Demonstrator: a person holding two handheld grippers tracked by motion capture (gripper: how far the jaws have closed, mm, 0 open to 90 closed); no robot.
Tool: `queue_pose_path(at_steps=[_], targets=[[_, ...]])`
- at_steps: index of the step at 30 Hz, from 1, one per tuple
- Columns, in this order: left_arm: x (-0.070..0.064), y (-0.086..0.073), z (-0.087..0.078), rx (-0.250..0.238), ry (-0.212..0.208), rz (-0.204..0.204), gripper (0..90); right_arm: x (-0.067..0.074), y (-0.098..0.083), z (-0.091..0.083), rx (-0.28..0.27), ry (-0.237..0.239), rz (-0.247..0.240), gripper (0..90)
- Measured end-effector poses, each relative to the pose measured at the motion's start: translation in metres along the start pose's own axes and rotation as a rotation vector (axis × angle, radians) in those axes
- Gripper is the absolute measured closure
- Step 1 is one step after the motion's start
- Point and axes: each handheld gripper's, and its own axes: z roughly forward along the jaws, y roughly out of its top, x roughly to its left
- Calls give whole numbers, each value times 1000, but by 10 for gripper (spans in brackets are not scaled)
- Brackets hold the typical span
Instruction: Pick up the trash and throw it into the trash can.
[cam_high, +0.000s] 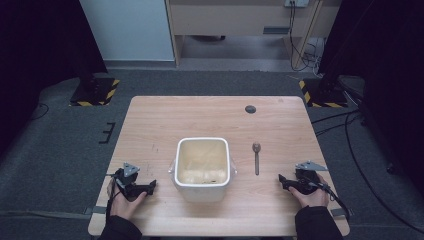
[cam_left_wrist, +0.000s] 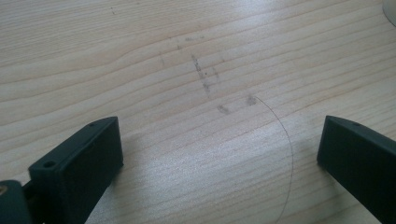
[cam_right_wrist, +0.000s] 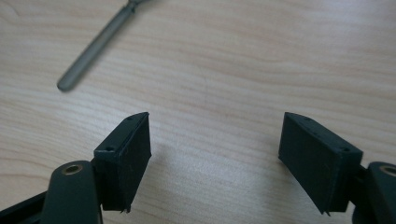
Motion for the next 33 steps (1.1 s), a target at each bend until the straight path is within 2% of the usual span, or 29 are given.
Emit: queue_pose_path(at_steps=[2,3,4,5,7,8,10,14,24,33], targets=[[0,0,0,0,0,0,0,-1,2,-6,-45,-5,11,267],[0,0,0,0,0,0,0,-1,2,-6,-45,-5,11,267],[0,0,0,0,0,0,0,-2,5,-14,-96,-6,26,273],[0,0,0,0,0,0,0,-2,7,-18,-121,-5,34,272],[0,0,0,0,0,0,0,-1,8,-21,-140,-1,42,272],[0,0,0,0,0,0,0,-2,11,-29,-181,0,47,267],[0,0,0,0,0,0,0,-2,13,-35,-211,7,62,262],[0,0,0,0,0,0,0,-3,18,-45,-246,20,85,244],[0,0,0,0,0,0,0,-1,31,-66,-327,26,94,235],[0,0,0,0,0,0,0,3,47,-75,-355,35,69,241]])
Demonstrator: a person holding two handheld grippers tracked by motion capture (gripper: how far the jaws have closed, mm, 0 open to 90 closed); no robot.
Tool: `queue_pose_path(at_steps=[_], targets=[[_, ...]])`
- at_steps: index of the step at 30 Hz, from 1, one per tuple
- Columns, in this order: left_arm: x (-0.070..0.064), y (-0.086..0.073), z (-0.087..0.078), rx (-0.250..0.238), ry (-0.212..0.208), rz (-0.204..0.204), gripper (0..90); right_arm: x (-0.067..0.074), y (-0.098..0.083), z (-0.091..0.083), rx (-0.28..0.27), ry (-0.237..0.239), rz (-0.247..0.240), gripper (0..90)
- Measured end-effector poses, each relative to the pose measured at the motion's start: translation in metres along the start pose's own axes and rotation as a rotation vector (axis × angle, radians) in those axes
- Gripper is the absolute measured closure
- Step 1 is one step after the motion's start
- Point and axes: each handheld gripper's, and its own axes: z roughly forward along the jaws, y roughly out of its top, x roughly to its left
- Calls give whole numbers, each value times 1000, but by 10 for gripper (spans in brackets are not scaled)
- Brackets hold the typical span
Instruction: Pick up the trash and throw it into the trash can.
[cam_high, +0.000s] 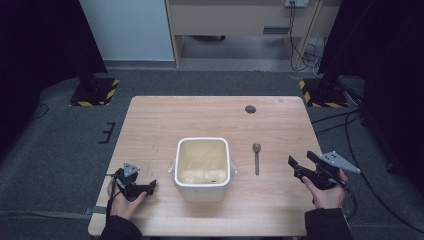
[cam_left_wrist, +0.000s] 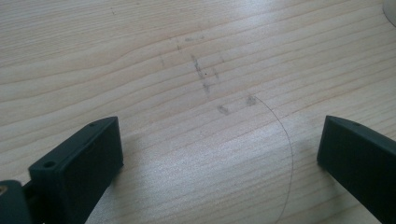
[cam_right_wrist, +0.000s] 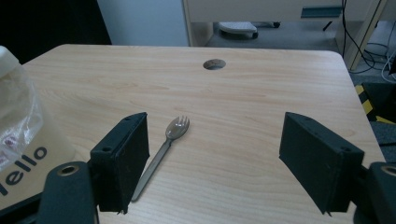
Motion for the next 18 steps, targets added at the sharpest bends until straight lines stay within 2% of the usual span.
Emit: queue_pose_path(at_steps=[10,18], targets=[[0,0,0,0,1,-1,0,14,27,8,-42,21,-25,243],[0,0,0,0,1,-1,0,24,38,18,-52,26,-40,251]])
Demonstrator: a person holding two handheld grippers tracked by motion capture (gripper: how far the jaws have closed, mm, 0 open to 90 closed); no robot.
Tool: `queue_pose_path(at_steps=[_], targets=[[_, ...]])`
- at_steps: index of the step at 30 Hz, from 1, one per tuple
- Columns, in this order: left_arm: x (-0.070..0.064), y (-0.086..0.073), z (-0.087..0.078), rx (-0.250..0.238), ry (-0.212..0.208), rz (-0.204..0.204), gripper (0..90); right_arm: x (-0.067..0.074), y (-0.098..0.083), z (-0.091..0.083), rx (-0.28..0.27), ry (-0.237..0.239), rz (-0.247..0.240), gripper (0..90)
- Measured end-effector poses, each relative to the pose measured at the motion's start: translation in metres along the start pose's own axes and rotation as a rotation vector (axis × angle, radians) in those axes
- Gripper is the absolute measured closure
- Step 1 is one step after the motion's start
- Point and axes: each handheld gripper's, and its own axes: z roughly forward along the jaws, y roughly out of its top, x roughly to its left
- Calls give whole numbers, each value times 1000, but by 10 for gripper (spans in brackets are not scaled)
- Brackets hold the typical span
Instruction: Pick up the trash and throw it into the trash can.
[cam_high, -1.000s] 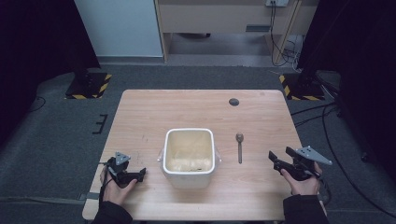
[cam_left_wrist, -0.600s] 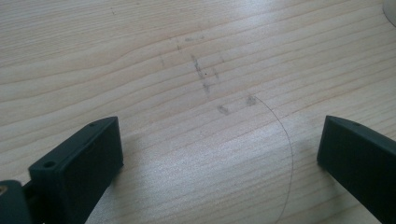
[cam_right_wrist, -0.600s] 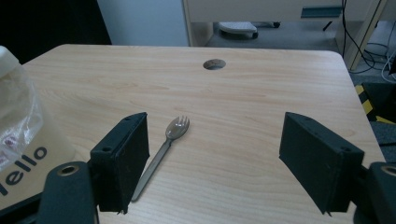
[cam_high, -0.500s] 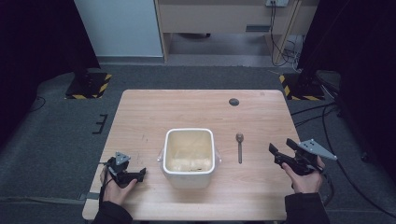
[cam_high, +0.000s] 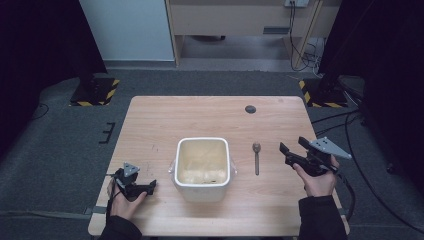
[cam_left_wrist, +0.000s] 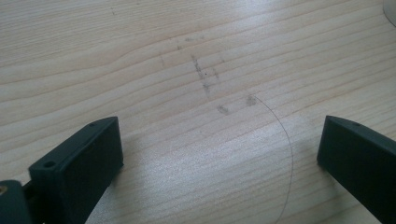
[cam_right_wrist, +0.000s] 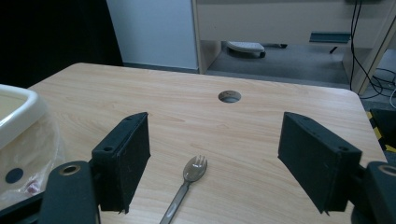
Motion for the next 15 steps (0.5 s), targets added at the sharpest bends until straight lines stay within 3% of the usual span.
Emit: queue_pose_path(at_steps=[12,15], targets=[[0,0,0,0,1,0,0,15,-11,35,53,5,-18,329],[0,0,0,0,1,0,0,19,-16,46,62,-12,-18,340]])
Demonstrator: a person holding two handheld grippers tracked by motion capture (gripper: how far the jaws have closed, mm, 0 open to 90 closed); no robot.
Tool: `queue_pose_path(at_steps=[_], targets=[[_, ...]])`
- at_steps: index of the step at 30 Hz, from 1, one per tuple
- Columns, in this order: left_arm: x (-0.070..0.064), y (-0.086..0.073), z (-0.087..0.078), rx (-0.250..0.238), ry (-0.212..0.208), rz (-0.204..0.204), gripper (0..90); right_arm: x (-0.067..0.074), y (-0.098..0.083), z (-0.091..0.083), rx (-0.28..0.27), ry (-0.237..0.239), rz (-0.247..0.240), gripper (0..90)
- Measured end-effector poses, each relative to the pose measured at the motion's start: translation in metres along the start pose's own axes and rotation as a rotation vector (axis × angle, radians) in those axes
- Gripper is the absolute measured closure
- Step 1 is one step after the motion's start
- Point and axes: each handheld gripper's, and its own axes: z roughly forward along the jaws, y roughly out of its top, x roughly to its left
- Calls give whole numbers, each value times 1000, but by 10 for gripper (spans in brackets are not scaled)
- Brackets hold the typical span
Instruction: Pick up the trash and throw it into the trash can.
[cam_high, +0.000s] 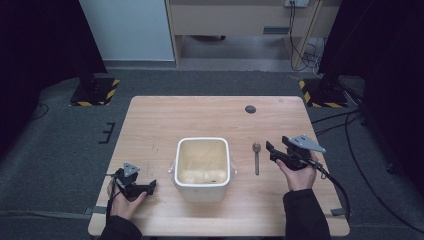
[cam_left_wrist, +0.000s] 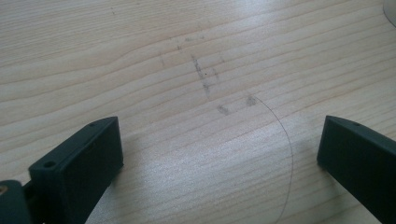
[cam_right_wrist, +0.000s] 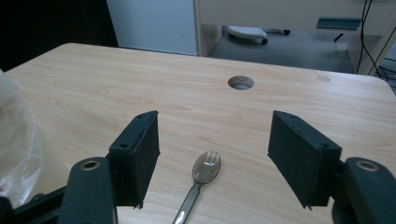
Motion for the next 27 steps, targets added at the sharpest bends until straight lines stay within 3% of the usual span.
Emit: queue_pose_path(at_steps=[4,12,27], targets=[[0,0,0,0,0,0,0,4,-5,8,18,-1,-5,348],[0,0,0,0,0,0,0,15,-26,35,112,-8,-36,384],[0,0,0,0,0,0,0,25,-51,61,248,-26,-44,509]])
